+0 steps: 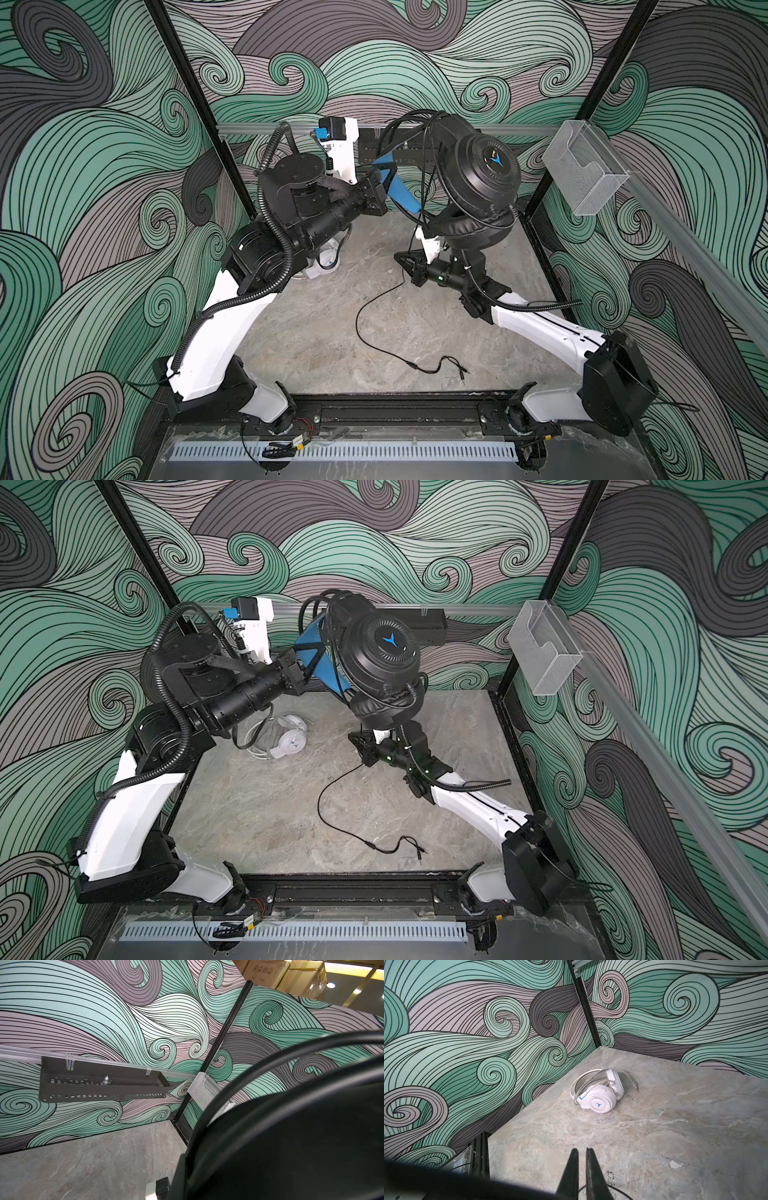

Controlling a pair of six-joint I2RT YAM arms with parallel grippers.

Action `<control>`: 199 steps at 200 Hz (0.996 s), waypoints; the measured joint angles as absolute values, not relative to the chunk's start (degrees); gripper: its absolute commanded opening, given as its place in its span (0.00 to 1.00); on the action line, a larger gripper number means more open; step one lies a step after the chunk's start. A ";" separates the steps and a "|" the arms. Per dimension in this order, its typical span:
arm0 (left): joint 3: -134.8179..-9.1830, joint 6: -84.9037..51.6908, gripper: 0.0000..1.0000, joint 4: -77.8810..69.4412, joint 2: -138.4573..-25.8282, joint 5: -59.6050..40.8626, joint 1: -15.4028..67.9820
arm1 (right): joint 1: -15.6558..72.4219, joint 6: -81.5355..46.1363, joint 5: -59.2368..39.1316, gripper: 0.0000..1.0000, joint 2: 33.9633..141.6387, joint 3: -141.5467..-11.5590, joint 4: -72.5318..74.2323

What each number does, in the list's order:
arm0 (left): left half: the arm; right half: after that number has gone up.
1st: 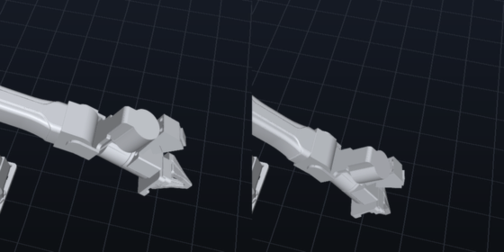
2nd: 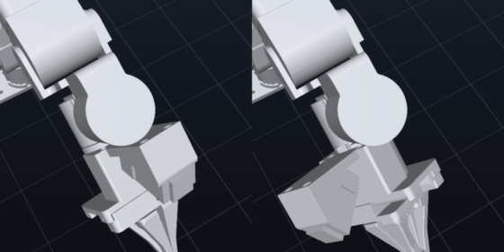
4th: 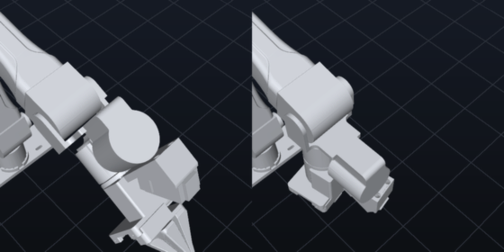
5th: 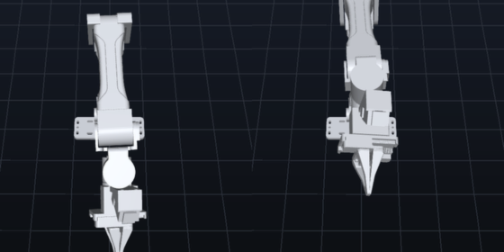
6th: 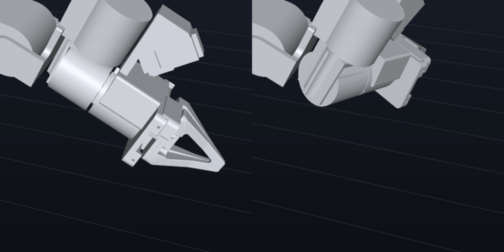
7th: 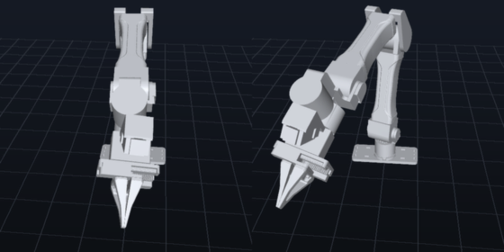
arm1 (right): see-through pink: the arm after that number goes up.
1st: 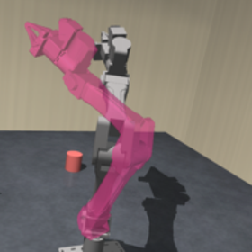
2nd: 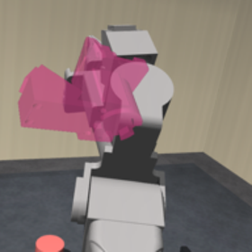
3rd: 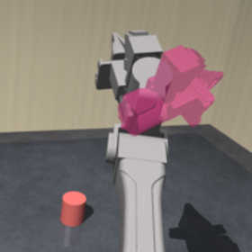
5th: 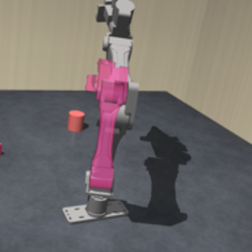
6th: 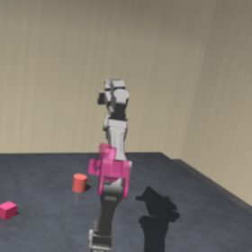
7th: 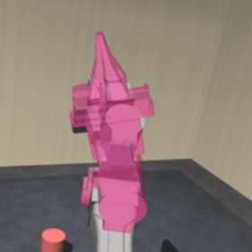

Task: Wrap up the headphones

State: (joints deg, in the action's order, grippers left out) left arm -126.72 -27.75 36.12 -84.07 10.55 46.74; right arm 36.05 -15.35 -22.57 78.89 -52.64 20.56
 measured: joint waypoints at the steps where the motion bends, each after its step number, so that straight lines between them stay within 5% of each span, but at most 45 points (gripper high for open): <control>1: -126.65 -27.81 0.00 35.97 -84.05 10.74 46.68 | 36.10 -15.38 -22.55 0.04 78.83 -52.64 20.49; 113: -117.10 -37.93 0.00 29.91 -83.99 22.06 37.01 | 43.94 -3.90 -12.03 0.00 63.59 -51.90 -4.03; 199: -114.89 -38.70 0.00 28.25 -89.10 24.36 34.83 | 54.65 5.56 -1.13 0.00 65.84 -58.46 -17.63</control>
State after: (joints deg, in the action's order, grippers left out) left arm -114.89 -38.70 28.25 -89.10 24.36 34.83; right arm 54.65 5.56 -1.13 65.84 -58.46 -17.63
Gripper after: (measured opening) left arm 0.060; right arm 0.054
